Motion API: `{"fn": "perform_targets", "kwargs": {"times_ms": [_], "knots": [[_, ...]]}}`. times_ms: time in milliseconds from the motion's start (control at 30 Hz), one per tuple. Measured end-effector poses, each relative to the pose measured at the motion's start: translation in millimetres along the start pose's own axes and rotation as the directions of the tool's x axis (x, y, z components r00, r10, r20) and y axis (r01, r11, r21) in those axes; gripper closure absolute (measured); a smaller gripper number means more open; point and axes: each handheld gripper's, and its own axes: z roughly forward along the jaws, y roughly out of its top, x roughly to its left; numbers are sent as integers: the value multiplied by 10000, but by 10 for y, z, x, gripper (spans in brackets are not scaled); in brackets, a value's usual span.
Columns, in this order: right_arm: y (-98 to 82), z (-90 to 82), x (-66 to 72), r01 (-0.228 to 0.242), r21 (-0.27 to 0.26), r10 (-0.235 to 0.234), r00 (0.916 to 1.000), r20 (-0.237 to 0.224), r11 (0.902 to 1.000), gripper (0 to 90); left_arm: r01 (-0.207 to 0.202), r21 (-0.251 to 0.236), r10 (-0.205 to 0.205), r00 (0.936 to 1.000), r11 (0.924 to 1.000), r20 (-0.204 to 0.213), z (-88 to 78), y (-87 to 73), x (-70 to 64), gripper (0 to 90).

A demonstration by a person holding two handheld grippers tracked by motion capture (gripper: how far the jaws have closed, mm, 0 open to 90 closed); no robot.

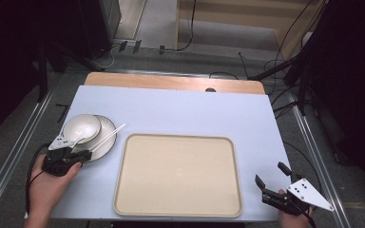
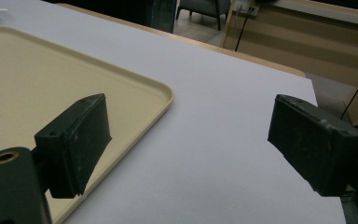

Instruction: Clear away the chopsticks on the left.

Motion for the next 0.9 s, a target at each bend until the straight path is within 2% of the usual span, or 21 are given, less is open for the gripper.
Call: {"fn": "perform_targets", "kwargs": {"times_ms": [233, 533, 667, 900], "knots": [[-5, 11, 5, 6, 61, -6, 10000, -27, 10000, 130, -223, 202, 215, 9990, 9995, 398, 38, 22, -24, 845], [-9, 10, -5, -104, 59, 104, 9999, -2, 9999, 130, -316, 190, 309, 9989, 9993, 363, 38, 30, -25, 854], [-10, 6, -13, -163, 30, 163, 9998, 66, 9999, 130, -318, 0, 318, 9992, 9995, 239, 4, 36, -39, 855], [-9, 0, -20, -147, -20, 147, 9998, 94, 9999, 130, -132, -267, 146, 9985, 9996, 519, -97, 70, -133, 855]]}}
